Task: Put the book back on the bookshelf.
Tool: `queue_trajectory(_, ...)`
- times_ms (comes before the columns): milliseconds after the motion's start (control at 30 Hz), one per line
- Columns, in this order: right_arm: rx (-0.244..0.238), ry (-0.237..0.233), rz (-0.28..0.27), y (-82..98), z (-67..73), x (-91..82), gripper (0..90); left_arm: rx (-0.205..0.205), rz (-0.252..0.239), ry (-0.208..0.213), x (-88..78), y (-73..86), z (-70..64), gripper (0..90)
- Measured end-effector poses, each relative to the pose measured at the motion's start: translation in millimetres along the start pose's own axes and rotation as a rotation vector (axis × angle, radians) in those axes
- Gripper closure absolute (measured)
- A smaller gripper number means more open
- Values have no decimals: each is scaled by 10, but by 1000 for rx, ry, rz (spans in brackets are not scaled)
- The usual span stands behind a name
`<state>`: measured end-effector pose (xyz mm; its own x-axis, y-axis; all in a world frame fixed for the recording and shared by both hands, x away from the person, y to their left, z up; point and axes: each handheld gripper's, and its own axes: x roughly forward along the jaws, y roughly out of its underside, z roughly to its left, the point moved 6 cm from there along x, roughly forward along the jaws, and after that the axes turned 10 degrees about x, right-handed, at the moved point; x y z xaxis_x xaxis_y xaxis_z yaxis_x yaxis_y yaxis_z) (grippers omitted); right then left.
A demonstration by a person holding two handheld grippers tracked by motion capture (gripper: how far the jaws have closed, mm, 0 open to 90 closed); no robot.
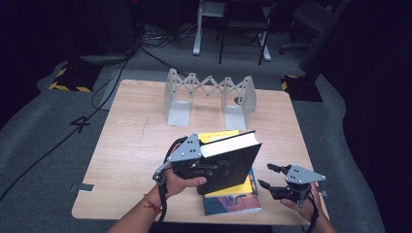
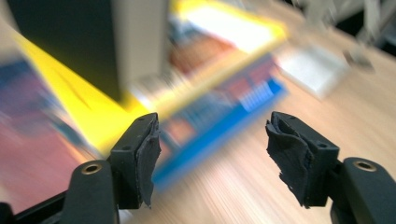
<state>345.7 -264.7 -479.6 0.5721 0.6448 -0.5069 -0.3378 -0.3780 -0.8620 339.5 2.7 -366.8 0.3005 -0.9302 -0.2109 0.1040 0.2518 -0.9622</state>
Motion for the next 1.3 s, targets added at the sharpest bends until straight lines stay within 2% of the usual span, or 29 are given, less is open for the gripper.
queue_trajectory(133,68,55,68,242,-258,71,338,-10,-11,-10,-5,1,-8,510)
queue_trajectory(233,122,89,87,345,-412,108,341,-22,-17,-19,-10,3,-14,517)
queue_trajectory(300,155,98,90,387,-467,127,341,-25,-14,-27,-16,3,-14,519)
queue_trajectory(467,160,103,99,420,-481,146,338,-26,-14,-48,-41,1,-5,521)
queue_trajectory(600,176,96,97,428,-472,161,335,-36,-11,-93,-90,3,47,523)
queue_trajectory(767,170,105,103,447,-457,185,337,-33,-8,-134,-161,12,104,526)
queue_trajectory(1000,179,107,100,456,-453,197,336,-25,10,-177,-265,31,166,527)
queue_trajectory(1300,192,104,97,478,-471,194,325,-43,6,-223,-404,85,261,527)
